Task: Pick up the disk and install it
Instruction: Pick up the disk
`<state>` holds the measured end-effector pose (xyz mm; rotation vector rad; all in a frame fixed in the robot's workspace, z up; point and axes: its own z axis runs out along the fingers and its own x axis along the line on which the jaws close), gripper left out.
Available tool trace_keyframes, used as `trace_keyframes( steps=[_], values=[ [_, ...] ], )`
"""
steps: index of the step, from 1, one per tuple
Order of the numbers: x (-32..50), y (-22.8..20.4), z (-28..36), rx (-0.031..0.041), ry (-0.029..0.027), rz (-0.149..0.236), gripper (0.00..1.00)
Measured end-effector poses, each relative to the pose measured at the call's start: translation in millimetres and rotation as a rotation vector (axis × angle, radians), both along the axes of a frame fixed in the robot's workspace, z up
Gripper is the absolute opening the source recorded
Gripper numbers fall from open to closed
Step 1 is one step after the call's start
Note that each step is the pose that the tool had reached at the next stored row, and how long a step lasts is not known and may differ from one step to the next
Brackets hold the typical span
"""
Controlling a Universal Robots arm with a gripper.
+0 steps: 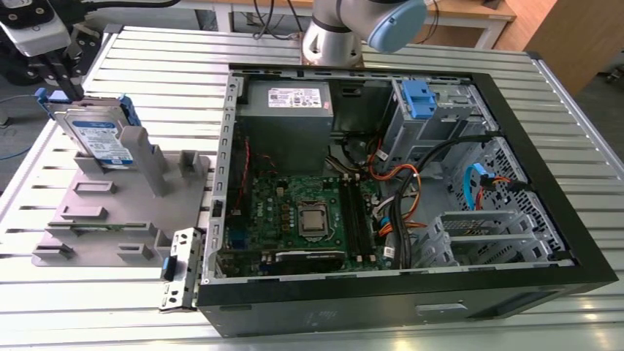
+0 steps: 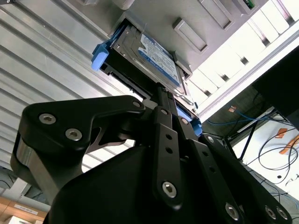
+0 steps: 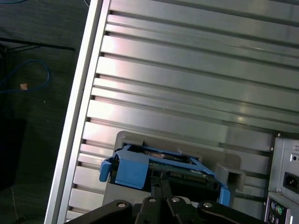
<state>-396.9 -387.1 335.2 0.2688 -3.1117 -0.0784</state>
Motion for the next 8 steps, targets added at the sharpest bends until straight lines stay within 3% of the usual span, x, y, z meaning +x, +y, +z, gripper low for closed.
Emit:
trace_keyframes(
  steps=[8],
  values=[
    [0.0, 0.0, -0.1, -0.0001, -0.0001, 0.000, 0.11]
  ],
)
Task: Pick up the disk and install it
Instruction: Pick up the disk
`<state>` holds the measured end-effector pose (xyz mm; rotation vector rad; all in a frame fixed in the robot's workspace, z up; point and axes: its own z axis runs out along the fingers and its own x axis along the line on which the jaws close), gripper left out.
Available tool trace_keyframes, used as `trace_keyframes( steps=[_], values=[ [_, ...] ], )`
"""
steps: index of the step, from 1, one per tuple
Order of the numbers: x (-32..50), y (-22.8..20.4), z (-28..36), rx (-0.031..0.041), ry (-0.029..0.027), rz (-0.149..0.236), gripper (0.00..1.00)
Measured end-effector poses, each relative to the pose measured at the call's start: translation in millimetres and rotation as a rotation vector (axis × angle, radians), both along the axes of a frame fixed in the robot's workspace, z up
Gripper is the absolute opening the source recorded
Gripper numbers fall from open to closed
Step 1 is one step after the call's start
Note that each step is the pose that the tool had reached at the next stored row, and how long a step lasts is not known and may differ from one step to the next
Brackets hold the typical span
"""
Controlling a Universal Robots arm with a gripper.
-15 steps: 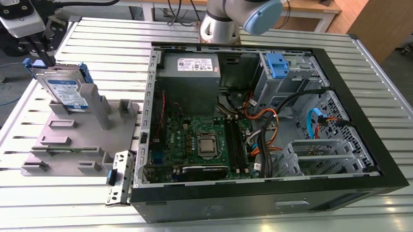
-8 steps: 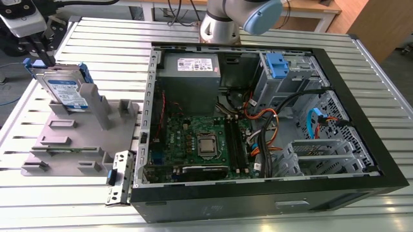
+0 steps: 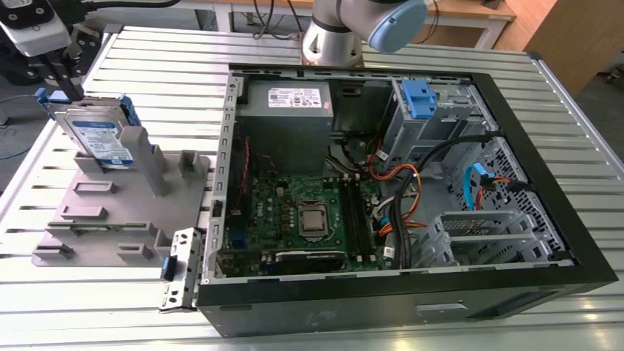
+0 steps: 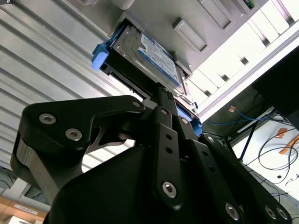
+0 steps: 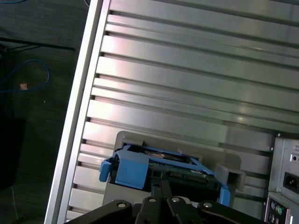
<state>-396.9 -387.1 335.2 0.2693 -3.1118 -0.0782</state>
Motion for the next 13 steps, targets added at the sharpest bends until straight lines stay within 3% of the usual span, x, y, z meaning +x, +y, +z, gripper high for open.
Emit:
trace_keyframes(
  steps=[5, 13],
  values=[
    [0.0, 0.0, 0.0, -0.0001, 0.0001, 0.020, 0.11],
    [0.0, 0.0, 0.0, -0.0001, 0.0000, 0.107, 0.11]
  ],
)
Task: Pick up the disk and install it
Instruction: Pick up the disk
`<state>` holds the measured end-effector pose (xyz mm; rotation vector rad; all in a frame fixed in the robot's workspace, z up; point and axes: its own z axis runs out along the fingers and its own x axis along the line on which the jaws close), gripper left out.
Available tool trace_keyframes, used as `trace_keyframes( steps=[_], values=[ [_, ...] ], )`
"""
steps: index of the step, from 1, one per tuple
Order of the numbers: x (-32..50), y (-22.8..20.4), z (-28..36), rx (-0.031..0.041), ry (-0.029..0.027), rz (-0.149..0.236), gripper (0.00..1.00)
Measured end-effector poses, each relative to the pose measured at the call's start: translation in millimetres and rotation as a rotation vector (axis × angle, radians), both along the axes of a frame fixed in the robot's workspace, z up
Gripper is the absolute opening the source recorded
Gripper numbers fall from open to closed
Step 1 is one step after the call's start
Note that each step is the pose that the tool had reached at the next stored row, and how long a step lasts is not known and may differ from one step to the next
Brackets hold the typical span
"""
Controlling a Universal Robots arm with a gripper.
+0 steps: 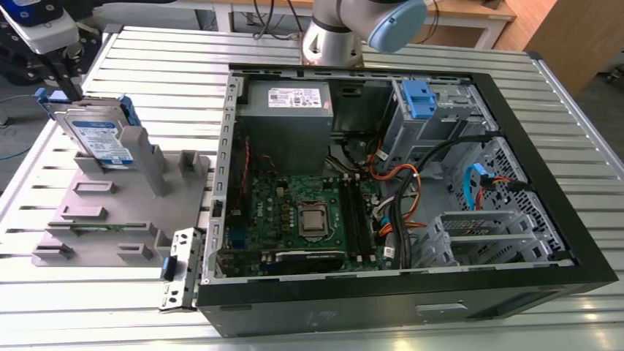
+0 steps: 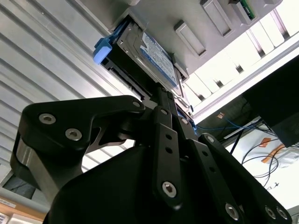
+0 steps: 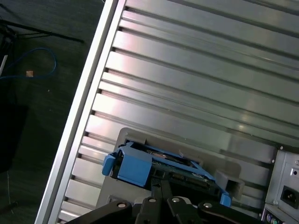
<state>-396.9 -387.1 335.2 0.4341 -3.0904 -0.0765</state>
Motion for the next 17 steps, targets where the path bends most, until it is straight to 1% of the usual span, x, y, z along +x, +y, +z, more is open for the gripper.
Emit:
trace_keyframes(
  steps=[2, 11, 14, 17],
  values=[
    [0.0, 0.0, 0.0, 0.0000, 0.0000, 0.009, 0.11],
    [0.0, 0.0, 0.0, -0.0001, 0.0000, 0.011, 0.11],
    [0.0, 0.0, 0.0, 0.0000, 0.0000, 0.024, 0.11],
    [0.0, 0.0, 0.0, 0.0000, 0.0000, 0.046, 0.11]
  ],
)
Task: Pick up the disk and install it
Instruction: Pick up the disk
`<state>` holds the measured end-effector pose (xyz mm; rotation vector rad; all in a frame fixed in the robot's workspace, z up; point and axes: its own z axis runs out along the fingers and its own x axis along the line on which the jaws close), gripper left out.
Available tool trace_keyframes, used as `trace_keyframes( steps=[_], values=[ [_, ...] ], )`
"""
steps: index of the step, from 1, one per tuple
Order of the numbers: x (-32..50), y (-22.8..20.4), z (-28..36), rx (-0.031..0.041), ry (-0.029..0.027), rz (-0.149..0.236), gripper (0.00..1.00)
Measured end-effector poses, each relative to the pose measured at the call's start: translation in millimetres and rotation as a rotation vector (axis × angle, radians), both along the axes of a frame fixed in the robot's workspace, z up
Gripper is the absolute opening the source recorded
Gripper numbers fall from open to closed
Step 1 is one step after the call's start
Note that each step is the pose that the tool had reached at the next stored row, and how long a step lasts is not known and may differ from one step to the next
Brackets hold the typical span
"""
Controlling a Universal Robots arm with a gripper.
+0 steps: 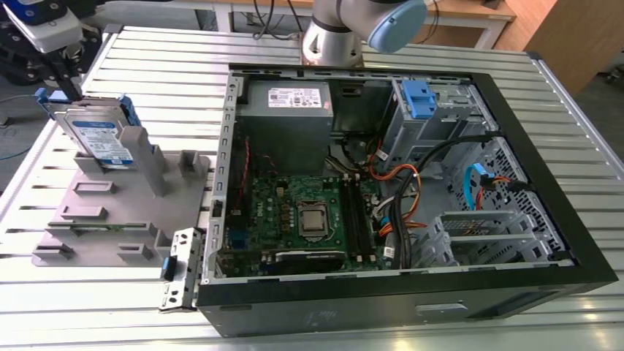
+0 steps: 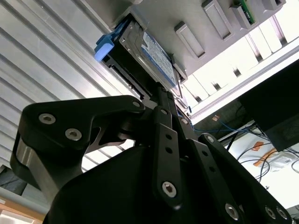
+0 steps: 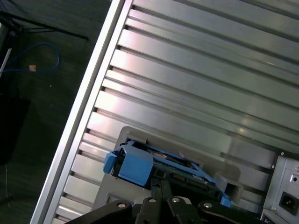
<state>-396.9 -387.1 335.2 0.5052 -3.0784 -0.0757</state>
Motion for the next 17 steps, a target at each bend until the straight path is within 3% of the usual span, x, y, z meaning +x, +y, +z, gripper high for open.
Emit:
trace_keyframes(
  steps=[9, 17],
  values=[
    [0.0, 0.0, 0.0, 0.0000, 0.0000, 0.099, 0.11],
    [0.0, 0.0, 0.0, 0.0000, 0.0000, 0.219, 0.11]
  ],
)
